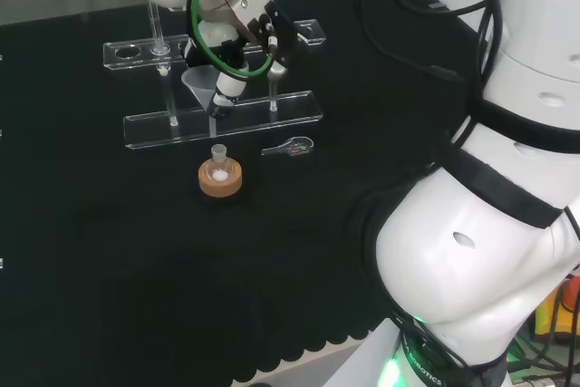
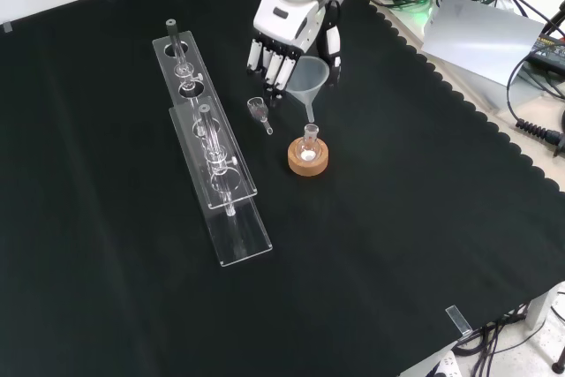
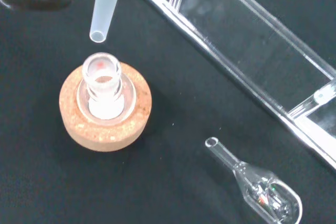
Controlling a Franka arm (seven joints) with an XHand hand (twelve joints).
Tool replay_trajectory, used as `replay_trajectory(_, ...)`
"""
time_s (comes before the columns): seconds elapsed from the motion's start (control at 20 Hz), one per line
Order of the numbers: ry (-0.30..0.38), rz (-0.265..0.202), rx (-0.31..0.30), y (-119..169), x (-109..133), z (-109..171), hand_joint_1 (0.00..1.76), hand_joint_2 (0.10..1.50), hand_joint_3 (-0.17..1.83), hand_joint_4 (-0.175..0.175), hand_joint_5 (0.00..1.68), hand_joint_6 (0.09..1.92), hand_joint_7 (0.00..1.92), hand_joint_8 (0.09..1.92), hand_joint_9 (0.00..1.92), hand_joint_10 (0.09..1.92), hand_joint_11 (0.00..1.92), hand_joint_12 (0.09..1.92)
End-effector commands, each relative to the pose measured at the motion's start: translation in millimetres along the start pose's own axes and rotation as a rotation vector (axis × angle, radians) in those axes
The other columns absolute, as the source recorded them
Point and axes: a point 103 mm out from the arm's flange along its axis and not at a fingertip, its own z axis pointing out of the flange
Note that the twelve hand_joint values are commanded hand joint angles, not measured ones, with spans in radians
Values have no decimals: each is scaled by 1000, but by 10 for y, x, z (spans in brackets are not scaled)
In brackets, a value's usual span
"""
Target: Remove the funnel from the round-bottom flask.
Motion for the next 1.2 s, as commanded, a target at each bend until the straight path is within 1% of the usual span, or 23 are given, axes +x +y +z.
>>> replay_trajectory(0.05, -2, 19, -19, -166, -44, -187, 830, 724, 486, -61, 583, 640, 803, 733, 1237, 322, 824, 1059)
replay_trajectory(0.3, 15, 52, -31, -280, -182, -268, 829, 723, 489, -61, 579, 645, 801, 734, 1234, 326, 821, 1062)
replay_trajectory(0.75, 22, 117, -59, -523, -451, -420, 828, 721, 494, -61, 575, 652, 798, 737, 1229, 331, 818, 1065)
replay_trajectory(1.05, 26, 156, -53, -660, -609, -412, 825, 720, 497, -61, 572, 656, 798, 738, 1225, 335, 816, 1067)
replay_trajectory(1.2, 34, 184, -49, -744, -715, -392, 825, 719, 499, -61, 572, 657, 798, 739, 1223, 337, 816, 1068)
